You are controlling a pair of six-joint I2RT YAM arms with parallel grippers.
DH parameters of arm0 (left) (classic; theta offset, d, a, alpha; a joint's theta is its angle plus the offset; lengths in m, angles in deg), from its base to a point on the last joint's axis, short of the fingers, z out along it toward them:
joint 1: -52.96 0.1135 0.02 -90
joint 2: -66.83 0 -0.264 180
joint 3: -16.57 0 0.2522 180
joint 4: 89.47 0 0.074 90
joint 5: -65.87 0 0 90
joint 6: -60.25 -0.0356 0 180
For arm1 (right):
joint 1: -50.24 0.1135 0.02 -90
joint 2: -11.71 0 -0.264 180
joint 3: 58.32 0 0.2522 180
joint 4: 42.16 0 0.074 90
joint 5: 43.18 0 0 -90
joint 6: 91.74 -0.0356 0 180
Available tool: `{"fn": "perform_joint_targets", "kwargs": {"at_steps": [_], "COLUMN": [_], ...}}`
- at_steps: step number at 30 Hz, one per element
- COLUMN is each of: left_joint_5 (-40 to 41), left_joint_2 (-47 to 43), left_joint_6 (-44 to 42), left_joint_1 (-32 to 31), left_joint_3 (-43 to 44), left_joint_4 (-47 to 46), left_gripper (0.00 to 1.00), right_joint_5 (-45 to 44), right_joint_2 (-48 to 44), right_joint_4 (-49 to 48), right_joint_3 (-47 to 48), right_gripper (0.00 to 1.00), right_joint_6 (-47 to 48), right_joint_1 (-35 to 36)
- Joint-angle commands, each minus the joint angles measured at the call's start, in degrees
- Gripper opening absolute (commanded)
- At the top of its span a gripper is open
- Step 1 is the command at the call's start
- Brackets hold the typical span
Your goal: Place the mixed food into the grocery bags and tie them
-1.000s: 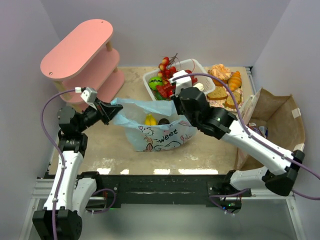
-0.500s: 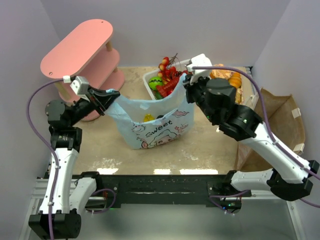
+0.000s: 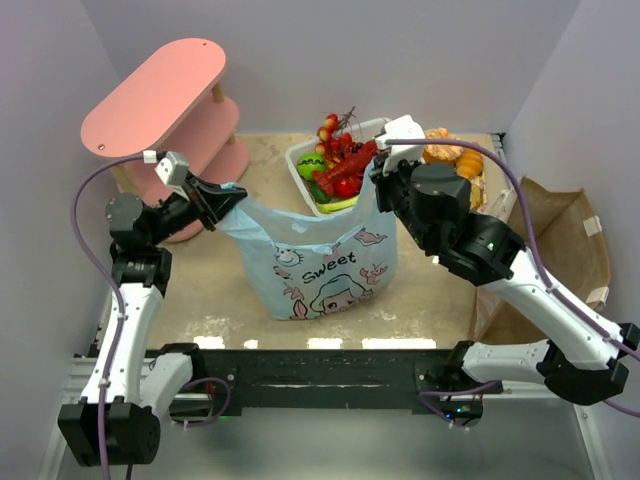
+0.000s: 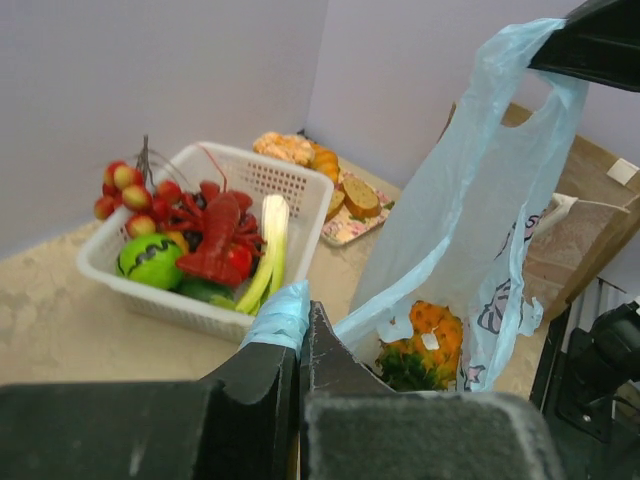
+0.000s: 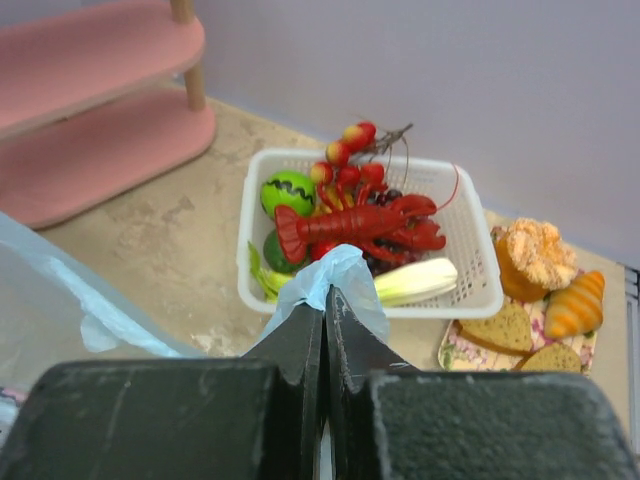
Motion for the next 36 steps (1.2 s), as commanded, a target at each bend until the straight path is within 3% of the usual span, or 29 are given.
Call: {"fn": "perform_joint_targets", "kwargs": {"at_steps": [1,3,4,5,6,7,9,10,15,20,23,24,28,31,36], "left_joint_5": [-0.85,-1.19,-1.37,-1.55,-0.77,0.03,4.13,6.43,24.68,31.40,30.10,29.31,22.46,18.06,17.88], "left_joint_2": [1.48,1.84,2.01,1.84,1.58,1.14,-1.06,-2.02,-7.91,-6.79,-3.37,-2.48,-0.10,-0.97,-0.63], "left_joint_6": [-0.91,-1.70,-2.05,-3.10,-3.81,-4.68,-8.37,-10.12,-15.94,-15.50,-14.81,-14.45,-14.53,-15.76,-17.26], "left_joint_1": [-0.37,-0.37,-0.46,-0.37,-0.37,-0.37,-0.37,-0.37,-0.28,-0.28,0.41,0.68,1.30,1.30,1.65], "left_joint_3": [-1.23,-1.06,-0.62,-0.36,0.17,0.96,1.84,3.24,5.44,7.11,7.91,8.34,8.70,6.69,4.39], "left_joint_4": [-2.20,-2.29,-1.94,-0.81,0.07,1.04,4.81,6.57,12.38,12.56,11.78,11.77,11.07,8.53,9.30], "left_gripper": [0.00,0.01,0.10,0.21,0.43,0.52,0.68,0.71,0.86,0.91,0.91,0.91,0.92,0.92,0.94], "right_joint_5": [0.33,0.43,-0.71,-1.06,-0.81,-0.02,3.23,4.37,15.08,25.11,37.74,47.79,67.33,75.36,79.35], "right_joint_2": [0.21,1.35,2.05,3.36,4.07,4.52,4.96,5.05,6.35,17.42,23.93,25.16,27.46,30.26,38.08], "right_joint_4": [1.30,3.05,4.02,5.16,7.00,7.54,6.59,5.88,1.40,7.36,9.74,9.92,6.93,8.06,12.46], "right_joint_3": [-1.19,-0.23,0.56,1.79,4.41,5.57,7.85,8.47,13.04,28.12,33.25,33.79,30.98,33.87,41.78], "right_gripper": [0.19,0.42,0.61,0.69,0.74,0.81,0.86,0.89,0.96,0.99,0.99,0.99,0.99,0.99,0.99], "right_joint_6": [-2.91,-2.92,-3.00,-4.66,-4.59,-4.24,-1.62,-0.90,1.74,3.93,8.66,10.69,21.41,23.53,25.38], "right_joint_1": [-0.10,-0.10,-0.10,-0.10,-0.10,-0.01,-0.01,-0.01,-0.01,-0.45,-1.77,-2.21,-2.91,-4.23,-5.11]}}
